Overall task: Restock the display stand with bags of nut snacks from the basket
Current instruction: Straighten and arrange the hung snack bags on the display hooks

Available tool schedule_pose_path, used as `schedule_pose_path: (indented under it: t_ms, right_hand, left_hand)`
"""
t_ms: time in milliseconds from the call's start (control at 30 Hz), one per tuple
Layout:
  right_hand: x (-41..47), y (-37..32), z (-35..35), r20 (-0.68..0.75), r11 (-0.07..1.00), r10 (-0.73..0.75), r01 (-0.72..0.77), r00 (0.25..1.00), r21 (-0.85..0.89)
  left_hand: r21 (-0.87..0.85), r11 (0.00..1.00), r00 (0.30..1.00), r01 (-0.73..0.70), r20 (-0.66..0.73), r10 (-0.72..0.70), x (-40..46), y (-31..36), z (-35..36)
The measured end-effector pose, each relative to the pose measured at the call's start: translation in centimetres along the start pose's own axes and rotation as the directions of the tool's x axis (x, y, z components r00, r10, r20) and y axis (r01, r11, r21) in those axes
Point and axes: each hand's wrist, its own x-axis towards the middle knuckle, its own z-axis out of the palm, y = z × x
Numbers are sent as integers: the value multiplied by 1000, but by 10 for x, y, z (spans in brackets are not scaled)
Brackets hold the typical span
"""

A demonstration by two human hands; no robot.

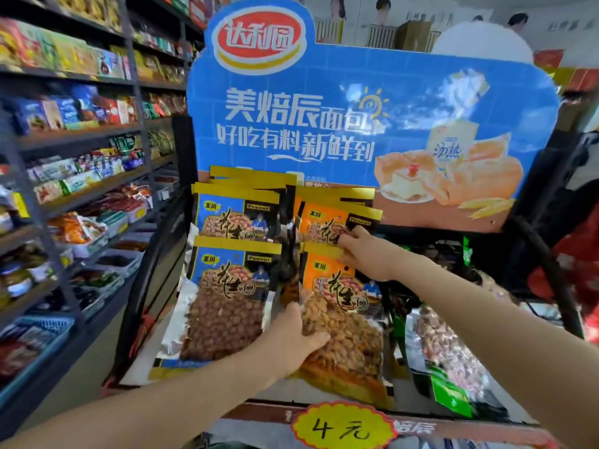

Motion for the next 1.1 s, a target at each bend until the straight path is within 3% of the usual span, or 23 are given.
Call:
schedule_pose_path:
  t_ms: [100,233,300,400,467,533,633,800,967,1100]
  right_hand:
    - [4,4,-7,-11,997,5,-6,1000,-82]
    - [6,6,-14,8,950,-168,160,986,269]
    - [7,5,-18,36,934,-208,188,977,304]
    - [12,5,-33,-123,927,-215,242,969,286]
    - [13,6,-47,-283,917,-128,222,951,331]
    - [15,4,-54,-395,933,-43,178,918,311]
    - [20,-3,-48,-401,990,52,6,915,142]
    - [22,-2,-36,-507,997,77,-81,858,14]
    - [13,14,-31,-428,998,38,-9,903,70]
    - [16,7,-34,-482,998,-27,54,876,42]
  left_hand:
    - [-186,980,997,72,28,-68,7,-3,-1]
    - [-241,963,992,122,63,-110,15,-9,2]
    - [-242,964,994,107,24,-104,14,-9,4]
    - [-205,979,994,-12,-113,-11,13,-1,2]
    - [-149,981,960,-127,-269,84,17,5,-3]
    - [-112,974,923,-197,-358,145,24,7,-6]
    - [-34,982,910,-183,-383,157,30,8,-1]
    - [-67,994,965,-86,-255,66,27,1,10]
    - [-7,998,965,-56,-257,52,33,0,16]
    - [-14,996,951,-87,-298,79,37,3,22]
